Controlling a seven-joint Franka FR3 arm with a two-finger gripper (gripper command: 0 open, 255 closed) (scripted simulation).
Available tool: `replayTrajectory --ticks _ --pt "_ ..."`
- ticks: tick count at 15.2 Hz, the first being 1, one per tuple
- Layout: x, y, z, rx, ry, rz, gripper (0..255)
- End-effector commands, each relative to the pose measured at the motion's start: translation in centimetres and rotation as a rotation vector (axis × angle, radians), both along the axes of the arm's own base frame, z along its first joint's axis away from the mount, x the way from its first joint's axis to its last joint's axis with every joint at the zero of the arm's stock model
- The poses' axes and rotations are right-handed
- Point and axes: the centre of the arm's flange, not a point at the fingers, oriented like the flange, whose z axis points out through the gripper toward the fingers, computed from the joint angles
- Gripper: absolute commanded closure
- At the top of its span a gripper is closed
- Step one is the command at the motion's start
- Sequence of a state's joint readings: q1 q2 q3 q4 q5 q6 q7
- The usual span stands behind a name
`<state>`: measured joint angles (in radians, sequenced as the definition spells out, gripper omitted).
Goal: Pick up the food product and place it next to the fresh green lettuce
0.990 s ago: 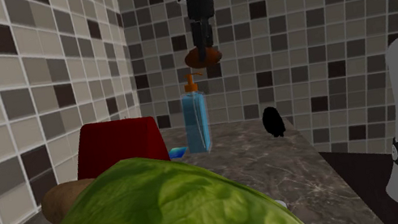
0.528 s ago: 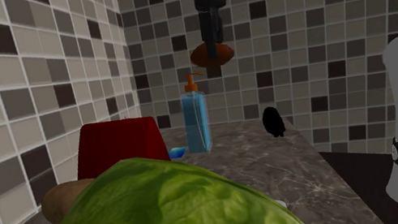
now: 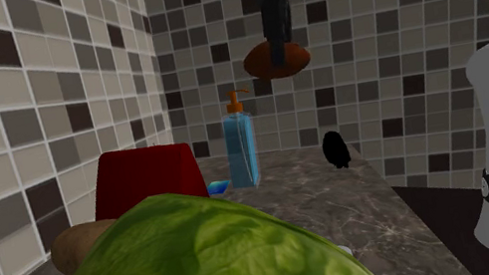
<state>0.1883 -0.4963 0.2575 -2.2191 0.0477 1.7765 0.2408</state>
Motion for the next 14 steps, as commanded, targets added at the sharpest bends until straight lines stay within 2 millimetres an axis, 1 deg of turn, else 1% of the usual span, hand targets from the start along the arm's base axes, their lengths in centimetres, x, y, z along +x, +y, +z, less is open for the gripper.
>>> replayTrajectory --ticks 1,14 --pt "-1.5 1.9 0.0 0.0 0.0 -0.001 255" --pt "-12.0 15.5 0.0 0.0 0.0 -0.001 255"
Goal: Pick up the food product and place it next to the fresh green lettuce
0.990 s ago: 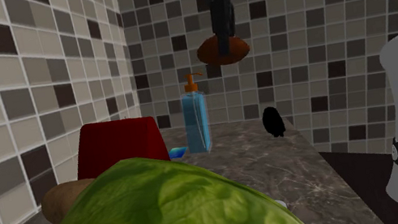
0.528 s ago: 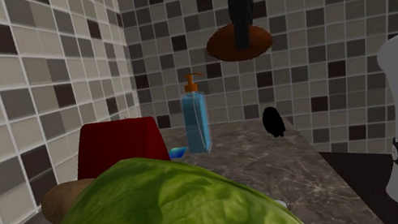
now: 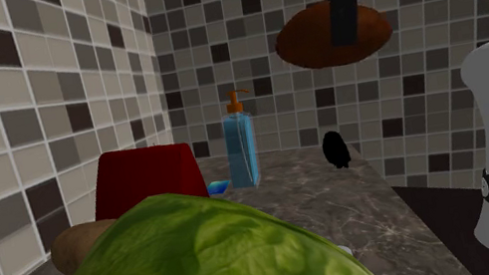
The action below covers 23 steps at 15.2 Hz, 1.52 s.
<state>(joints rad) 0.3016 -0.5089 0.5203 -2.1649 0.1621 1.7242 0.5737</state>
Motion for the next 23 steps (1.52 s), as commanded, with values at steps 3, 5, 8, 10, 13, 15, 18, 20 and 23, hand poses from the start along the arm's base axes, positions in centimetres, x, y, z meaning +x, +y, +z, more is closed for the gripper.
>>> replayTrajectory --ticks 3,5,8,10,13,15,18,20,23 --pt "-3.2 3.9 -0.1 0.0 0.0 -0.002 255" --pt "-4.8 6.0 -0.1 0.0 0.0 -0.002 255" --pt "-7.3 9.1 -0.1 0.0 0.0 -0.002 255" --pt "-8.9 11.2 -0.1 0.0 0.0 -0.002 255" --pt "-11.3 14.3 -0.1 0.0 0.0 -0.002 255" --pt "-12.8 16.2 -0.6 0.0 0.0 -0.002 255" --pt "-12.8 16.2 -2.2 0.0 0.0 -0.002 255" --pt "-12.8 16.2 -3.2 0.0 0.0 -0.002 255" --pt "-12.8 16.2 -4.8 0.0 0.0 -0.002 255"
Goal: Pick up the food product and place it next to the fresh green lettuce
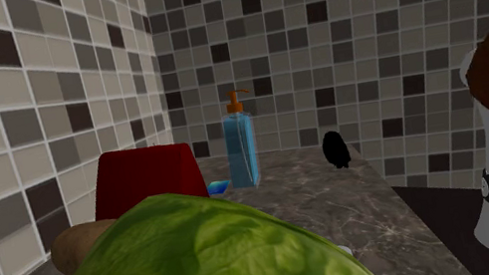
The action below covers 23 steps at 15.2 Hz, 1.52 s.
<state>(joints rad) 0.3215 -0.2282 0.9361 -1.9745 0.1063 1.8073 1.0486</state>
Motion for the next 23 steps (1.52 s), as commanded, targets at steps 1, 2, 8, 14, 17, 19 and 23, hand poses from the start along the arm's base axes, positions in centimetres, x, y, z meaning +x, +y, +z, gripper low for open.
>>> replayTrajectory --ticks 1,2,8,14,17,19,23 --pt "0.0 0.1 -1.1 0.0 0.0 0.0 255" --pt "0.0 0.1 -1.6 0.0 0.0 0.0 255" --pt "0.0 0.1 -4.8 0.0 0.0 0.0 255" --pt "0.0 0.1 -7.9 0.0 0.0 0.0 255" --pt "0.0 0.1 -9.5 0.0 0.0 0.0 255" --pt "0.0 0.1 -10.6 0.0 0.0 0.0 255" --pt "0.0 0.1 -12.7 0.0 0.0 0.0 255"
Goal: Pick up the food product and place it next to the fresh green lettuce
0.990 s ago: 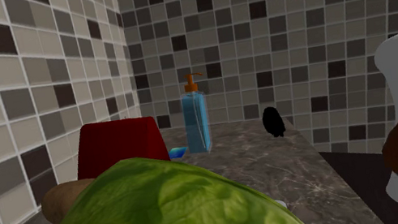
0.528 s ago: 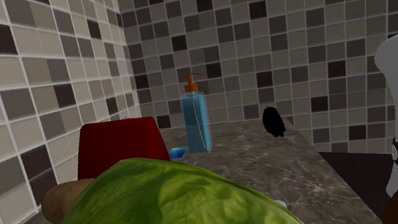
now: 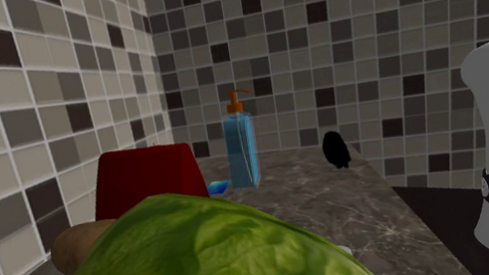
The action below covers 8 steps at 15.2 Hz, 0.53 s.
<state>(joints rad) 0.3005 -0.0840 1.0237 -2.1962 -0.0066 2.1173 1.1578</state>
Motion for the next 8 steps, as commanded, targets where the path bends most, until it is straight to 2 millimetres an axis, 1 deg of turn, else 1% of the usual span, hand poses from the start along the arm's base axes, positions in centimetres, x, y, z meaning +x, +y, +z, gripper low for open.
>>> replayTrajectory --ticks 1,8 --pt "0.0 0.0 -1.1 0.001 0.0 0.0 255" --pt "0.0 0.0 -4.8 0.001 0.0 0.0 255"
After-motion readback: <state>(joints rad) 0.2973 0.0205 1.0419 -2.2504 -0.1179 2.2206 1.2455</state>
